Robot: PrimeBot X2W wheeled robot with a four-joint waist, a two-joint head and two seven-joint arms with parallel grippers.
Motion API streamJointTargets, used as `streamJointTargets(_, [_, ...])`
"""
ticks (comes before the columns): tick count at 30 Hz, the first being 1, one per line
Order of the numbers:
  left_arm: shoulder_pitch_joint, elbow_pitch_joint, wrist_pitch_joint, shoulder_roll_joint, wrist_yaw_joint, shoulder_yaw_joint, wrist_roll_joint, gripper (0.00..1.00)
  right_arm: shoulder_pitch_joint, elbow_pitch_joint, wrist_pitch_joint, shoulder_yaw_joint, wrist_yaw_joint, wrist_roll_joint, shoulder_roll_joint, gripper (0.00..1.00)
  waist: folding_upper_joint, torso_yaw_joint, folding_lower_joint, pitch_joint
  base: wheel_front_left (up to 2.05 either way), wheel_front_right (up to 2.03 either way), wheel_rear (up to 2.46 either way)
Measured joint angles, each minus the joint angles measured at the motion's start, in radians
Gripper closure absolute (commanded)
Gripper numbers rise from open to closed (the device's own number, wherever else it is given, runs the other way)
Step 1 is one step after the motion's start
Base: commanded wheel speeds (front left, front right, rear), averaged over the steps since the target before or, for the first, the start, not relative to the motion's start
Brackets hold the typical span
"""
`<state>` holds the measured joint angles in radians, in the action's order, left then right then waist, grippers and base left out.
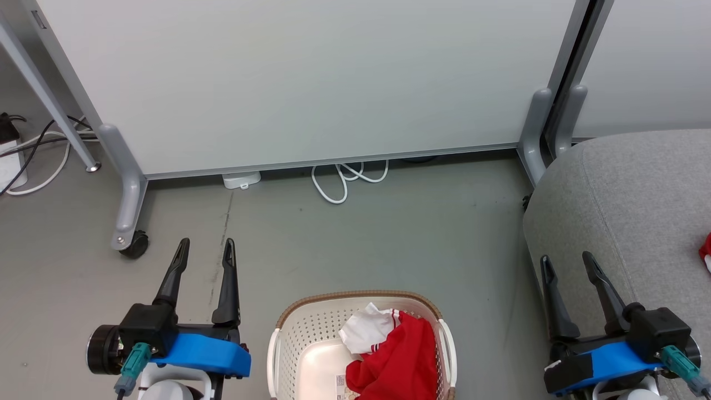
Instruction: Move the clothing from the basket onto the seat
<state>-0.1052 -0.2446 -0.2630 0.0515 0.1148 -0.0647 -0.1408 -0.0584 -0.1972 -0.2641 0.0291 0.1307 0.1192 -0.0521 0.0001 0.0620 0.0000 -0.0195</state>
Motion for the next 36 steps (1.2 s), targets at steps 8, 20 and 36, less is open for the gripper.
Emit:
streamJointTargets(8, [0.000, -0.004, 0.000, 0.000, 0.001, -0.002, 0.002, 0.00, 0.000, 0.002, 0.000, 0.001, 0.000, 0.014, 0.000, 0.00, 0.0000, -0.006, 0.0000, -0.003, 0.00, 0.00, 0.00])
streamJointTargets(20, [-0.109, -0.112, 0.000, -0.001, 0.011, -0.117, 0.031, 0.00, -0.040, 0.006, 0.000, -0.037, 0.000, 0.014, 0.001, 0.00, 0.0000, -0.064, 0.0001, -0.056, 0.00, 0.00, 0.00])
streamJointTargets(36, [-0.359, -0.524, 0.000, 0.074, 0.015, -0.464, -0.057, 0.00, -0.204, 0.031, 0.000, -0.126, 0.000, 0.016, 0.002, 0.00, -0.0001, -0.223, 0.0001, -0.251, 0.00, 0.00, 0.00])
